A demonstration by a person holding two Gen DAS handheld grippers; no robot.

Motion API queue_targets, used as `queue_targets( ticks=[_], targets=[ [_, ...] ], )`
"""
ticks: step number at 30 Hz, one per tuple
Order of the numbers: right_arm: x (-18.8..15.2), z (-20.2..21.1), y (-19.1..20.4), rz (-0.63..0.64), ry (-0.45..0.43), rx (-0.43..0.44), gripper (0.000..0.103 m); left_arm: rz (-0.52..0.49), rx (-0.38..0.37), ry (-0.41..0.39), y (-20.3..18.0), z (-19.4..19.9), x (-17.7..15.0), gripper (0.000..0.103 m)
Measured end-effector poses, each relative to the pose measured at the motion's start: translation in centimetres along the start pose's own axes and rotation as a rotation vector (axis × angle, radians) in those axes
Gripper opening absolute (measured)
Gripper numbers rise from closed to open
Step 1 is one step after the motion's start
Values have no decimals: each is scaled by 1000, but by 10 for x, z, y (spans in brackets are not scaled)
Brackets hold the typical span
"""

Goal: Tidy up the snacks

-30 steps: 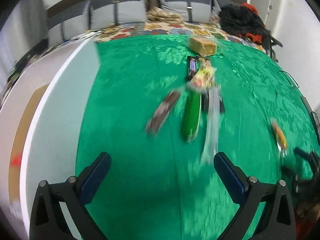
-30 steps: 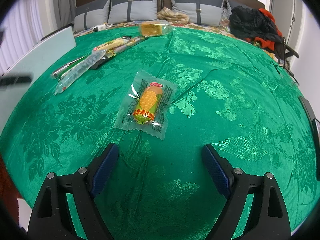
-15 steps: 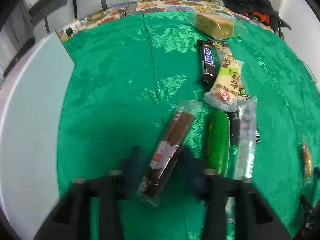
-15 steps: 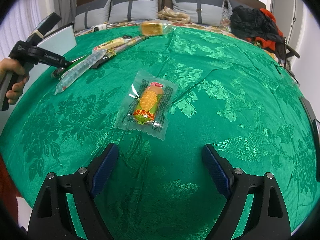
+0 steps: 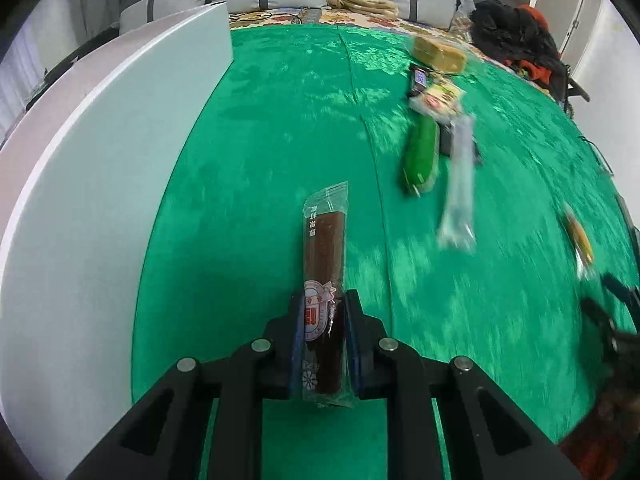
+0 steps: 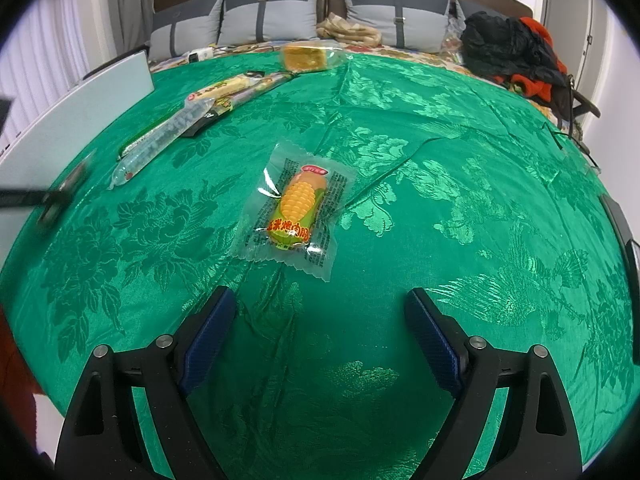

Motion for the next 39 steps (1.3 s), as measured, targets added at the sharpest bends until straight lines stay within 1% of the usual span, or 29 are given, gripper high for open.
queue_targets(
  ticks=[2, 4, 5, 6, 7, 10, 11, 17, 39],
  targets=[
    [0, 0, 0, 0, 0, 0, 90, 18, -6, -19, 0, 2, -13, 22],
    [0, 0, 0, 0, -1, 0, 90, 37, -24, -56, -1, 4, -17, 40],
    [0, 0, 0, 0, -1, 0, 90, 44, -39, -63, -2, 4, -18, 64],
    [0, 0, 0, 0, -1, -1, 90, 49, -31, -59, -4, 2, -17, 90],
    [0, 0, 0, 0, -3, -1, 90, 55, 6, -55, -5, -1, -17, 94],
    [0, 0, 0, 1, -5, -1, 90, 31, 59, -75, -9, -5, -21, 97],
    [1, -1, 1, 0, -5, -1, 90, -2, 88, -81, -13, -7, -24, 102],
    [0, 0, 0, 1, -5, -1, 90, 0, 88, -141, -11, -8, -31, 103],
    [-1, 0, 1, 2, -7, -1, 90, -7, 93, -143, -13, -8, -31, 103]
  ],
)
Point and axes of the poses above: each gripper's, at about its wrist camera, not at the fingertips, and z roughly against the way its jaws point, y to its left, x to its top, the point moved 1 cm from there along -z, roughly the way its jaws point, and after that the axes turned 4 degrees about x, right-handed, at the moved point
